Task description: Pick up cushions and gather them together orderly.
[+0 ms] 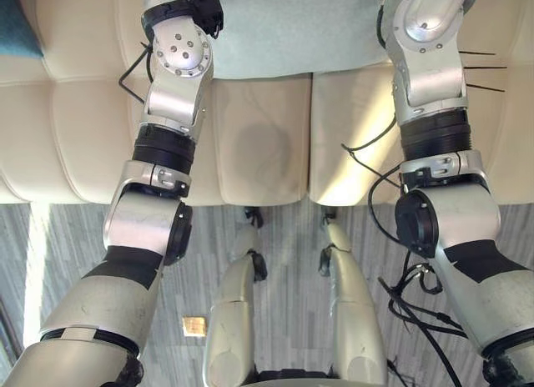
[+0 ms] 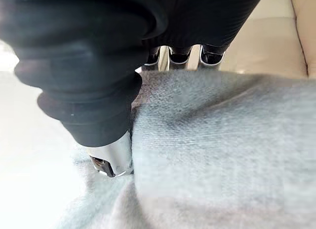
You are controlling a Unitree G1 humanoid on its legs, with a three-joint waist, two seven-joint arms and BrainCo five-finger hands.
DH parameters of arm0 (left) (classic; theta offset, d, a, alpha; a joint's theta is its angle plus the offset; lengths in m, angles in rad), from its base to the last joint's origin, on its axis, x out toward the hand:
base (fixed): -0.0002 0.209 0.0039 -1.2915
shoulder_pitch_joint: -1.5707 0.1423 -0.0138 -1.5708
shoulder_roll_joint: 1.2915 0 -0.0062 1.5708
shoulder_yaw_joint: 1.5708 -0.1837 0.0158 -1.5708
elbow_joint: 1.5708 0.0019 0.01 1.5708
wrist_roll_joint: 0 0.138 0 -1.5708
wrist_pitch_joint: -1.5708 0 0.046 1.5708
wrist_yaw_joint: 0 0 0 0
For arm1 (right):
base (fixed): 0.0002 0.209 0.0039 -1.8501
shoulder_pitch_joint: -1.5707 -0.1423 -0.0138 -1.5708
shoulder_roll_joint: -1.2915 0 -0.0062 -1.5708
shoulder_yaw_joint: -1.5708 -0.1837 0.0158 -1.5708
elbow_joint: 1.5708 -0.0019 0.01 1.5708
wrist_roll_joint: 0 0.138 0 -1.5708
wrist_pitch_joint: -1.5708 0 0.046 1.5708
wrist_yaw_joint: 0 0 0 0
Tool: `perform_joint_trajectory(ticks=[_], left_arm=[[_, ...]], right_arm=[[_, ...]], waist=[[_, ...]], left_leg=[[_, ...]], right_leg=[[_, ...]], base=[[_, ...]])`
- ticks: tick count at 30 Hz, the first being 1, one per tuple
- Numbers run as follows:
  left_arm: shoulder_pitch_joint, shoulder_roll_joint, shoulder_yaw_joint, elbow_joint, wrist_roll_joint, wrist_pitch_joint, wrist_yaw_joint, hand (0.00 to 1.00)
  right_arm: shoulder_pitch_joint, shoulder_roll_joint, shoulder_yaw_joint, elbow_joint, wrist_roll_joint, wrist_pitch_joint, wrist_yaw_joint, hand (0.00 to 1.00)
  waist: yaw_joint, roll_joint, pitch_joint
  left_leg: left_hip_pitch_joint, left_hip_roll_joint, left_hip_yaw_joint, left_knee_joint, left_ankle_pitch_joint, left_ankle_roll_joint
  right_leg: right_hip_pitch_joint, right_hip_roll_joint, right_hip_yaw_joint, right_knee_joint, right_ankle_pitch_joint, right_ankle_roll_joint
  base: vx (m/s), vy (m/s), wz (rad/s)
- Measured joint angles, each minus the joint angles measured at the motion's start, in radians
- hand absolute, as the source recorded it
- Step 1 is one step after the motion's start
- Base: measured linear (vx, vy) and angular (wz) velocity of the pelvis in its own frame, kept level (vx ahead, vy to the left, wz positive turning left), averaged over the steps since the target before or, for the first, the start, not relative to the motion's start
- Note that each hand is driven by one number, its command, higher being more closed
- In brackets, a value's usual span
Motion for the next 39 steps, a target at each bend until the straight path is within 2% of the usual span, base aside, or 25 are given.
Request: perform_joint_trajectory(ticks=[4, 9, 10, 16, 19, 21, 23, 24, 26, 29, 31, 33, 35, 39], left_arm=[[0.0, 0.032, 0.008, -0.002, -0.026, 0.005, -0.02, 0.0], [-0.005, 0.1, 0.04, -0.008, -0.078, 0.01, -0.045, 0.0], [-0.005, 0.125, 0.042, -0.009, -0.1, 0.013, -0.056, 0.0], [0.014, 0.189, 0.069, -0.031, -0.183, 0.013, -0.132, 0.0], [0.134, 0.207, 0.071, -0.133, -0.217, 0.004, -0.171, 0.0], [0.314, 0.203, 0.08, -0.253, -0.218, -0.008, -0.18, 0.0], [0.455, 0.178, 0.087, -0.335, -0.217, -0.015, -0.195, 0.0], [0.612, 0.117, 0.111, -0.408, -0.215, -0.016, -0.208, 0.0], [0.789, 0.03, 0.129, -0.465, -0.207, -0.016, -0.222, 0.0], [1.064, -0.087, 0.124, -0.503, -0.174, -0.015, -0.292, 0.0], [1.2, -0.134, 0.115, -0.502, -0.16, -0.013, -0.34, 0.0], [1.319, -0.149, 0.107, -0.491, -0.14, -0.01, -0.382, 0.0], [1.428, -0.149, 0.109, -0.393, -0.117, -0.007, -0.435, 0.0], [1.471, -0.152, 0.108, -0.145, -0.056, 0.027, -0.496, 0.0]], right_arm=[[0.007, -0.035, -0.009, -0.009, 0.082, 0.002, 0.04, 0.0], [0.007, -0.134, -0.033, -0.011, 0.231, 0.002, 0.099, 0.0], [0.007, -0.172, -0.034, -0.013, 0.284, 0.002, 0.127, 0.0], [0.031, -0.271, 0.007, -0.092, 0.441, -0.004, 0.235, 0.0], [0.158, -0.317, 0.012, -0.19, 0.478, -0.008, 0.285, 0.0], [0.352, -0.318, 0.001, -0.315, 0.478, -0.026, 0.309, 0.0], [0.51, -0.307, -0.015, -0.394, 0.475, -0.034, 0.326, 0.0], [0.678, -0.272, -0.041, -0.447, 0.465, -0.035, 0.343, 0.0], [0.863, -0.21, -0.067, -0.483, 0.454, -0.035, 0.364, 0.0], [1.137, -0.111, -0.075, -0.523, 0.385, -0.036, 0.415, 0.0], [1.277, -0.054, -0.073, -0.521, 0.336, -0.036, 0.453, 0.0], [1.393, 0.005, -0.069, -0.506, 0.297, -0.036, 0.489, 0.0], [1.485, 0.05, -0.055, -0.398, 0.248, -0.041, 0.531, 0.0], [1.524, 0.047, -0.042, -0.12, 0.149, -0.03, 0.581, 0.0]], waist=[[0.002, 0.0, 0.0], [0.003, 0.0, 0.0], [0.003, 0.0, 0.0], [0.004, 0.0, 0.0], [0.005, -0.001, -0.001], [0.004, -0.003, -0.002], [0.005, -0.004, -0.002], [0.004, -0.004, -0.002], [0.001, -0.005, -0.007], [0.0, -0.012, -0.078], [0.002, -0.013, -0.095], [0.006, -0.025, -0.107], [0.006, -0.033, -0.175], [0.001, -0.033, -0.238]], left_leg=[[-0.012, 0.007, -0.002, 0.0, 0.001, 0.001], [-0.029, 0.017, -0.004, 0.017, 0.002, 0.003], [-0.033, 0.018, -0.004, 0.024, 0.003, 0.004], [-0.035, 0.029, 0.002, 0.056, 0.002, 0.003], [-0.015, 0.041, 0.015, 0.077, -0.01, 0.003], [0.018, 0.049, 0.039, 0.084, -0.039, 0.024], [0.046, 0.048, 0.047, 0.084, -0.047, 0.027], [0.082, 0.048, 0.048, 0.083, -0.05, 0.025], [0.133, 0.049, 0.045, 0.078, -0.066, 0.022], [0.164, 0.05, 0.043, 0.072, -0.08, 0.02], [0.214, 0.052, 0.04, 0.07, -0.091, 0.013], [0.285, 0.049, 0.041, 0.07, -0.103, 0.006], [0.341, 0.043, 0.038, 0.066, -0.119, -0.002], [0.433, 0.032, 0.021, 0.065, -0.144, -0.009]], right_leg=[[-0.011, 0.004, -0.01, 0.005, 0.002, -0.001], [-0.014, 0.001, -0.025, 0.006, 0.003, -0.003], [-0.014, 0.001, -0.028, 0.007, 0.003, -0.003], [0.005, 0.001, -0.04, 0.01, 0.003, -0.003], [0.039, 0.006, -0.05, 0.01, 0.002, -0.003], [0.072, 0.011, -0.047, 0.01, -0.009, -0.008], [0.097, 0.009, -0.045, 0.011, -0.022, -0.009], [0.132, 0.009, -0.047, 0.014, -0.032, -0.007], [0.18, 0.007, -0.056, 0.022, -0.056, -0.009], [0.204, 0.002, -0.072, 0.048, -0.096, -0.01], [0.259, 0.001, -0.084, 0.05, -0.114, -0.011], [0.32, -0.003, -0.084, 0.07, -0.142, -0.01], [0.373, -0.006, -0.085, 0.069, -0.171, -0.005], [0.479, -0.009, -0.091, 0.046, -0.195, 0.009]], base=[[-0.03, 0.002, 0.01], [-0.01, -0.006, 0.05], [0.01, -0.006, 0.03], [0.0, -0.012, 0.05], [-0.03, -0.021, 0.03], [-0.03, -0.017, -0.08], [0.0, -0.017, -0.01], [0.01, -0.046, 0.0], [0.03, -0.057, 0.07], [0.07, -0.073, 0.13], [0.1, -0.077, 0.18], [0.09, -0.071, 0.1], [0.09, -0.037, 0.06], [0.1, -0.009, 0.05]])
